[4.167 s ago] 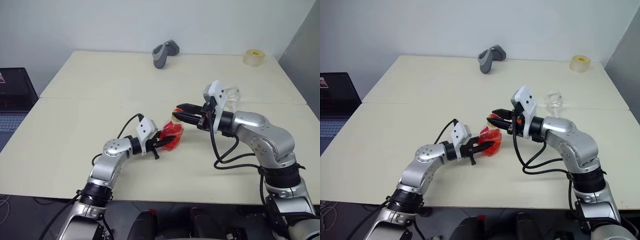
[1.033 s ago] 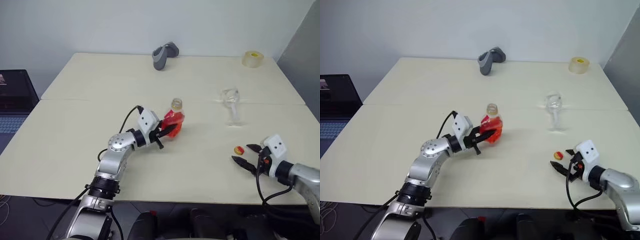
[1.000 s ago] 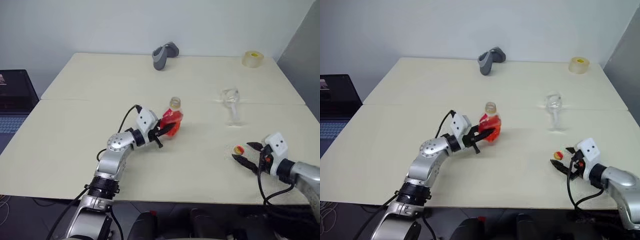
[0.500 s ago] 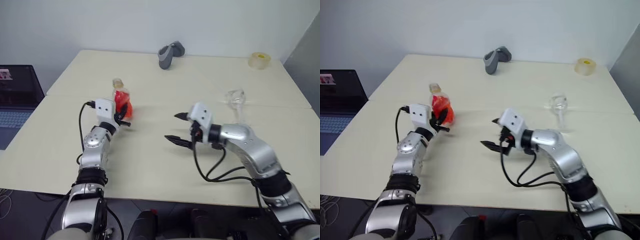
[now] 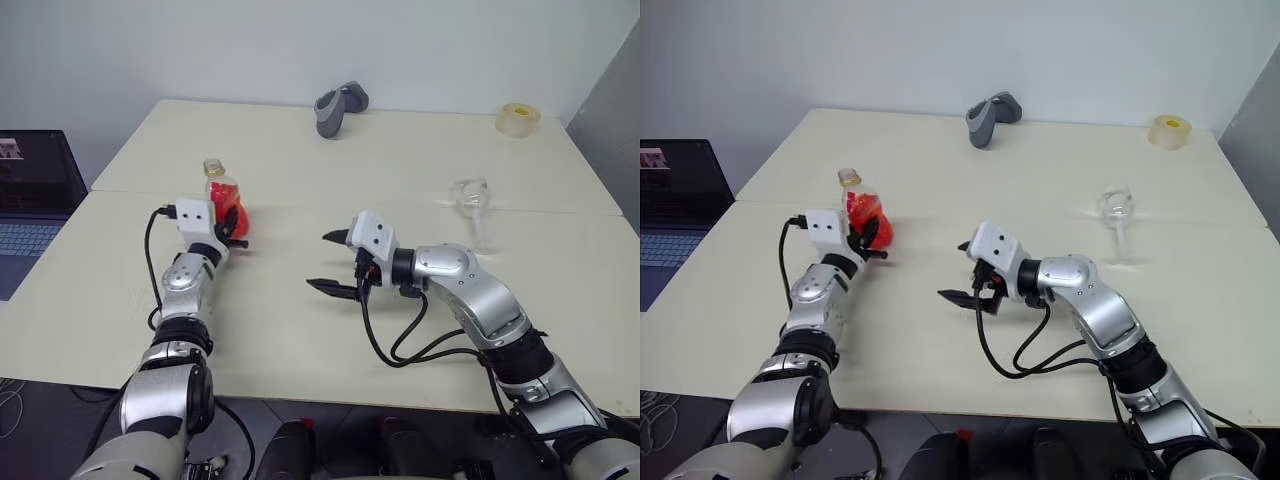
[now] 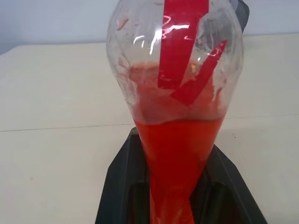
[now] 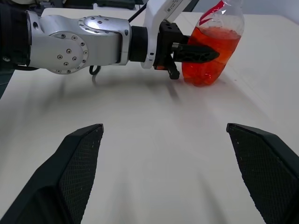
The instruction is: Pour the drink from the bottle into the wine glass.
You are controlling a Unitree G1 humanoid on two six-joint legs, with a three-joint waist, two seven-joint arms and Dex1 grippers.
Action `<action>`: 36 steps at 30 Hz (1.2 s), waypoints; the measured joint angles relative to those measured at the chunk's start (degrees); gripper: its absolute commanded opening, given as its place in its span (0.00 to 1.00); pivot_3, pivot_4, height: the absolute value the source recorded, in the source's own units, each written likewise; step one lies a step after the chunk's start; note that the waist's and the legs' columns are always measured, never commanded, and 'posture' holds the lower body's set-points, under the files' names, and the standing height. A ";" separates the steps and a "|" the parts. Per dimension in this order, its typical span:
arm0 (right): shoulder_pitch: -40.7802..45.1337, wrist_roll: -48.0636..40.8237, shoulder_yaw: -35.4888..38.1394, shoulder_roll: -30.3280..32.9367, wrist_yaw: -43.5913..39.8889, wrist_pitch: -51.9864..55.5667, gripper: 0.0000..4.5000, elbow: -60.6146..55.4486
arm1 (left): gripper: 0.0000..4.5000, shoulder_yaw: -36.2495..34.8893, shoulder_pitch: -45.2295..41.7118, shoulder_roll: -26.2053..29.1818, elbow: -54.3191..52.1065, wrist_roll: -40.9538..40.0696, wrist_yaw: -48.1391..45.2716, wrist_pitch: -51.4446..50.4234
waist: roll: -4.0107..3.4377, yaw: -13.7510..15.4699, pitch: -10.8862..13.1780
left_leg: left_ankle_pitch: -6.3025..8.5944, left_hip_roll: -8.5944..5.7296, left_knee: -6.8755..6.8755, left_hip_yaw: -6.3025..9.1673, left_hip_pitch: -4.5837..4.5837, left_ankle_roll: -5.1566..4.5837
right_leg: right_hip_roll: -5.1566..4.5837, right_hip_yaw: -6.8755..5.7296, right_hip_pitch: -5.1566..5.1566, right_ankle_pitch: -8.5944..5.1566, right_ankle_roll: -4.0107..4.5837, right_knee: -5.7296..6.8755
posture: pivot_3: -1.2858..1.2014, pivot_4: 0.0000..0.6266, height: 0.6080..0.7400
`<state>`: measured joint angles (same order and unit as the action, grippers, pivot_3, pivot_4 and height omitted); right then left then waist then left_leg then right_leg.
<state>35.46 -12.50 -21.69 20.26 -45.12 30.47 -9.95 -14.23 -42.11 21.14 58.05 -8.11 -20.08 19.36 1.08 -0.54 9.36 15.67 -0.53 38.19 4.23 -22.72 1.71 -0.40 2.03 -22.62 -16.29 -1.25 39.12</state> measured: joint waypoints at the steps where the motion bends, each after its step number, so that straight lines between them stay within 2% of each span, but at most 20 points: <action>1: 0.00 0.00 0.00 0.10 -0.09 0.13 1.00 -0.16 | 0.14 0.06 0.01 -0.04 0.07 0.15 0.24 0.20 | 0.00 0.00 0.00 | 0.00 0.00 0.00 0.01 0.00 0.00 | 0.00 0.00 0.00 0.00 0.00 0.00 | 0.52 0.24 1.00; 2: -0.01 -0.01 0.02 0.18 -0.18 0.24 1.00 -0.39 | 0.14 0.10 0.03 -0.10 0.10 0.22 0.47 0.35 | 0.00 -0.01 0.00 | 0.00 0.01 0.00 0.01 0.00 0.00 | 0.00 0.00 0.00 0.00 0.00 0.00 | 0.52 0.24 1.00; 12: 0.02 -0.57 0.34 0.57 -1.10 2.12 1.00 -3.38 | 0.89 -0.69 4.30 -0.96 -3.41 -1.01 0.50 0.32 | -0.02 -0.99 -0.04 | 0.00 0.03 -0.07 0.01 0.03 0.00 | 0.00 0.02 0.00 0.00 0.00 0.01 | 0.52 0.24 1.00; 14: 0.10 -0.85 0.38 0.60 -1.14 2.63 1.00 -3.75 | 1.00 -0.69 5.17 -1.08 -5.12 -1.05 0.42 -0.17 | -0.02 -1.04 -0.04 | 0.00 0.03 -0.09 0.02 0.04 0.00 | 0.00 0.00 0.00 0.00 0.00 0.01 | 0.52 0.24 1.00; 20: 0.12 -2.28 0.75 1.30 -1.61 3.61 1.00 -5.88 | 1.00 -0.79 9.48 -1.69 -12.38 -2.03 0.75 -1.67 | -0.02 -1.17 -0.04 | 0.00 0.06 -0.11 0.02 0.04 0.00 | 0.00 0.02 -0.01 0.00 0.01 0.00 | 0.52 0.24 1.00; 25: -0.03 -3.29 2.64 3.58 -2.28 4.51 1.00 -8.27 | 1.00 -1.44 16.90 -3.06 -23.97 -2.48 3.98 -5.59 | -0.02 -1.10 -0.04 | 0.00 0.06 -0.11 0.01 0.02 0.00 | -0.02 0.06 -0.01 0.00 0.01 -0.04 | 0.52 0.24 1.00; 30: -3.03 -7.99 11.01 7.42 -1.30 10.31 1.00 -12.76 | 1.00 -1.20 30.64 -5.84 -43.74 -2.47 9.33 -13.21 | -0.01 -0.93 -0.04 | 0.01 0.05 -0.10 0.00 -0.04 0.00 | -0.11 0.08 0.00 0.00 0.01 -0.07 | 0.52 0.24 1.00; 32: -3.13 -10.38 15.11 8.19 0.07 13.28 1.00 -13.57 | 1.00 0.54 32.50 -5.17 -49.43 -1.81 8.65 -15.94 | -0.01 -0.69 -0.04 | 0.01 0.04 -0.11 0.06 -0.04 0.00 | -0.10 -0.02 0.02 0.03 0.05 -0.04 | 0.52 0.24 1.00; 36: -2.85 -13.61 22.45 11.60 1.70 17.01 1.00 -12.85 | 1.00 6.49 32.76 -1.82 -57.76 -2.31 1.66 -22.33 | -0.02 -0.10 -0.03 | 0.02 -0.01 -0.13 0.03 0.13 -0.01 | -0.09 -0.04 0.26 0.03 0.05 -0.13 | 0.52 0.24 1.00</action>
<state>32.61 -26.11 0.76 31.86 -43.41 47.47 -22.80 -7.75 -9.35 19.32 0.30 -10.42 -18.42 -2.97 1.05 -0.64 9.33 15.69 -0.54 38.06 4.27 -22.60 1.70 -0.49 1.99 -22.36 -16.26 -1.20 38.99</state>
